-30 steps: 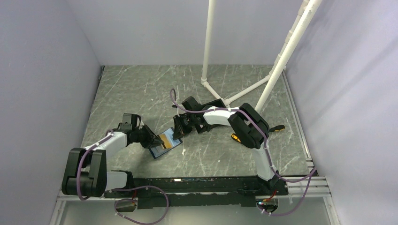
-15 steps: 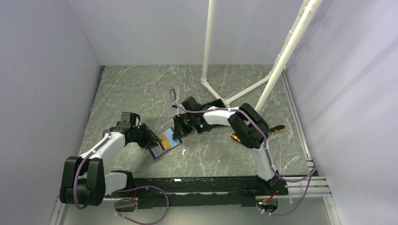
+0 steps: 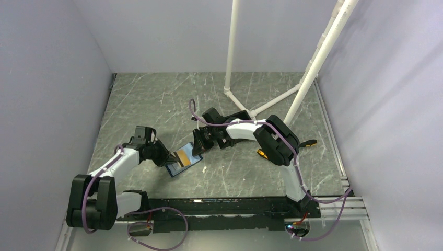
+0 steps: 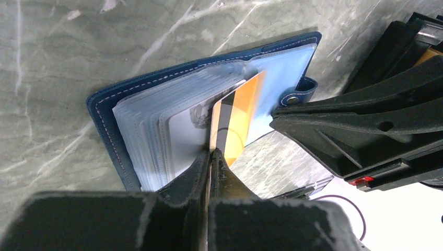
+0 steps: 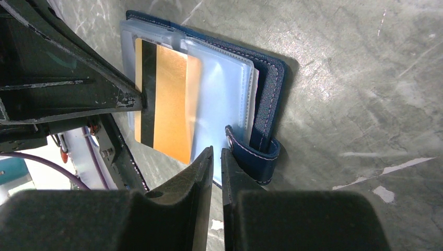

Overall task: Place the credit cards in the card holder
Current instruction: Insert the credit card into the card holder.

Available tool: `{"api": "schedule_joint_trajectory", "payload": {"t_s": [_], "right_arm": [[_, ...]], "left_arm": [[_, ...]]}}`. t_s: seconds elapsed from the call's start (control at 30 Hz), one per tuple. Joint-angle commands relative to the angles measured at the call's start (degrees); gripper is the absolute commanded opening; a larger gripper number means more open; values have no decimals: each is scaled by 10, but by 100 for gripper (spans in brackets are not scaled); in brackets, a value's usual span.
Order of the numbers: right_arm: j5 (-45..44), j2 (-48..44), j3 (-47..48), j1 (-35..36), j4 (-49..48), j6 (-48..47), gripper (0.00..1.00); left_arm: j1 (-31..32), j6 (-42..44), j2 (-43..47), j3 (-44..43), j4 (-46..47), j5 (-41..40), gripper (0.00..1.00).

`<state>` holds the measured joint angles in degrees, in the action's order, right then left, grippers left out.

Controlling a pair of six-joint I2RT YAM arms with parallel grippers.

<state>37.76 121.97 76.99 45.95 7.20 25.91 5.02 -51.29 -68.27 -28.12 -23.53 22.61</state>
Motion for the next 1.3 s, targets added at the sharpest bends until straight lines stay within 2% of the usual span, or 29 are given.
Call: {"api": "schedule_joint_trajectory", "payload": {"t_s": [0.0,0.33,0.6,0.73,0.97,1.27], "right_arm": [[-22,18,7,5,10,-22,13],[-19,23,10,5,12,-22,13],[-17,25,13,6,11,-20,13],[-15,27,12,5,11,-19,13],[-12,26,11,6,8,-17,13],[-16,11,14,6,21,-8,13]], "left_arm": [[-2,48,-22,11,-35,-96,1],[8,82,-11,-19,-64,-155,0],[34,75,-21,-8,-28,-151,0],[48,53,-27,-2,-6,-137,0],[88,38,26,11,-15,-209,0],[91,-62,48,54,39,-157,0]]}}
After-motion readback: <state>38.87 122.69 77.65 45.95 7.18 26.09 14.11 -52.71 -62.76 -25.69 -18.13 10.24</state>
